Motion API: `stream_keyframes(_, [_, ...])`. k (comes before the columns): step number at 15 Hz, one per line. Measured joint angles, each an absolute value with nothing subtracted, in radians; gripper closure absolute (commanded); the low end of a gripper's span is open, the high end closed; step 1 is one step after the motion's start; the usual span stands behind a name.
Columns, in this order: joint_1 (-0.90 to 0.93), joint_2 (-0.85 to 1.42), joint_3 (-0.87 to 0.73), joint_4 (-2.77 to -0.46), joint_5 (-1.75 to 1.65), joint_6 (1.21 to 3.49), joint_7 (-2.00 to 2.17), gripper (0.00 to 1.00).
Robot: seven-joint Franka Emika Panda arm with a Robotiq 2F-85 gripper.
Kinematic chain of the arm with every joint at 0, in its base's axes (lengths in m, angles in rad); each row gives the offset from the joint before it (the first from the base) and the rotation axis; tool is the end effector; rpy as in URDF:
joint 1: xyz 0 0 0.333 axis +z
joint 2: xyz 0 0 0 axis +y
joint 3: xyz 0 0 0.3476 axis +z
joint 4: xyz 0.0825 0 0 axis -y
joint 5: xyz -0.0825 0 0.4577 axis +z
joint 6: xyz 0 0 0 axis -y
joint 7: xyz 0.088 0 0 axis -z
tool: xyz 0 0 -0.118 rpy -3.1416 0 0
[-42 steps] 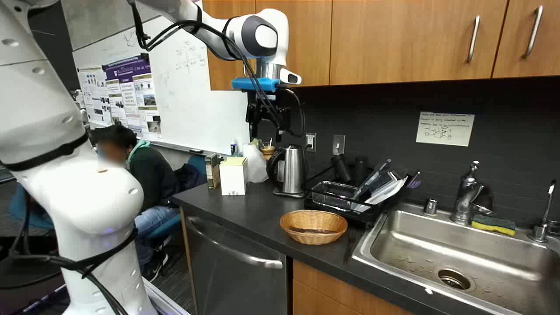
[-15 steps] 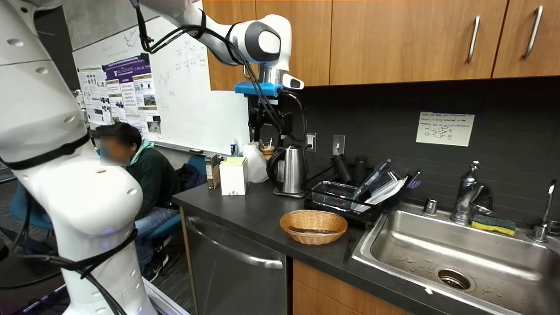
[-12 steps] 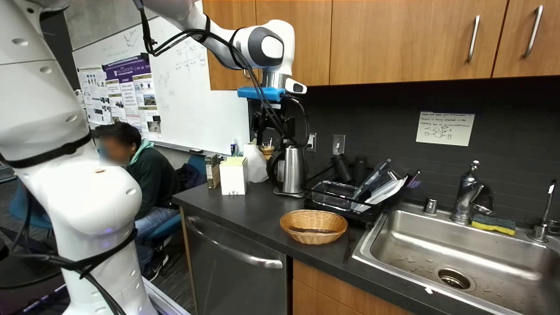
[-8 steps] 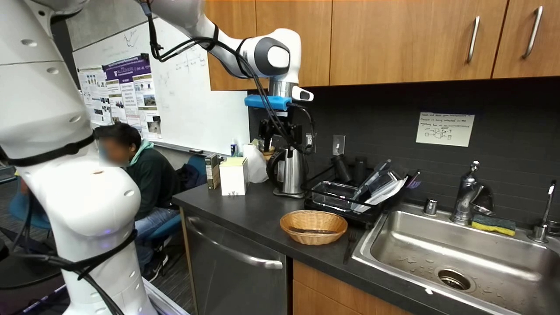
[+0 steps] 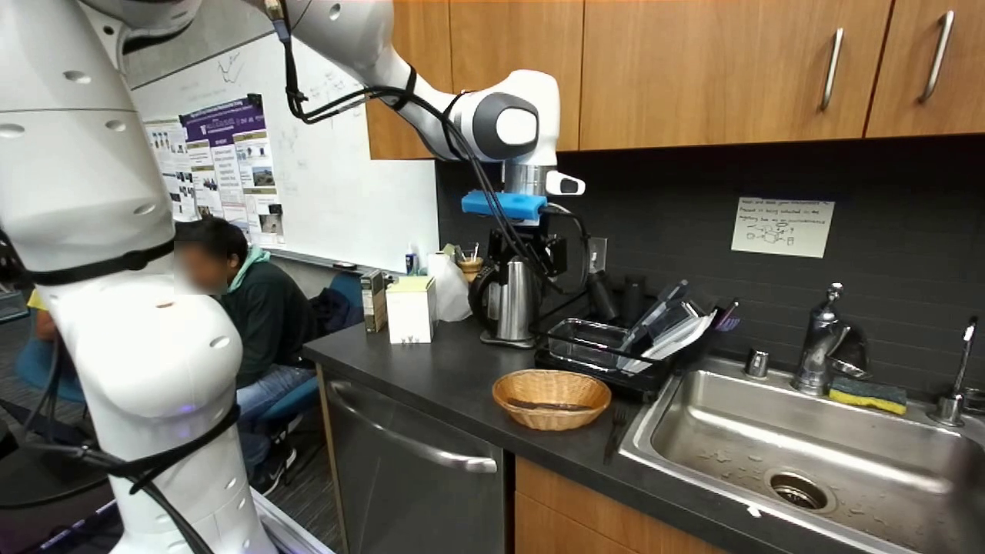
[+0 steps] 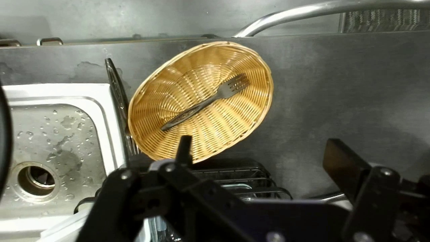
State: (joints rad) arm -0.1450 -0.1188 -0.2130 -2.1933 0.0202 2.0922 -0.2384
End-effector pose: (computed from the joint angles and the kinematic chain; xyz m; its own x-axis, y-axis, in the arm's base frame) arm 0.5354 -0.2005 0.4213 0.9914 -0.1283 0.0244 -0.1274 -0.9911 -0.0380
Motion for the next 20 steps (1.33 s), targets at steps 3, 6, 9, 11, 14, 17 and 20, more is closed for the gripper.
stream_keyframes(3, [-0.160, -0.092, -0.228, -2.189, 0.031, 2.122, -0.268, 0.00])
stream_keyframes(6, [-0.173, -0.066, -0.241, -2.174, 0.060, 2.140, -0.292, 0.00])
stream_keyframes(9, [-0.187, -0.036, -0.248, -2.144, 0.093, 2.145, -0.310, 0.00])
stream_keyframes(11, [-0.197, -0.011, -0.251, -2.118, 0.111, 2.145, -0.315, 0.00])
stream_keyframes(14, [-0.218, 0.033, -0.255, -2.075, 0.128, 2.143, -0.324, 0.00])
stream_keyframes(17, [-0.243, 0.077, -0.257, -2.026, 0.134, 2.138, -0.330, 0.00])
stream_keyframes(20, [-0.268, 0.113, -0.258, -1.975, 0.140, 2.125, -0.341, 0.00])
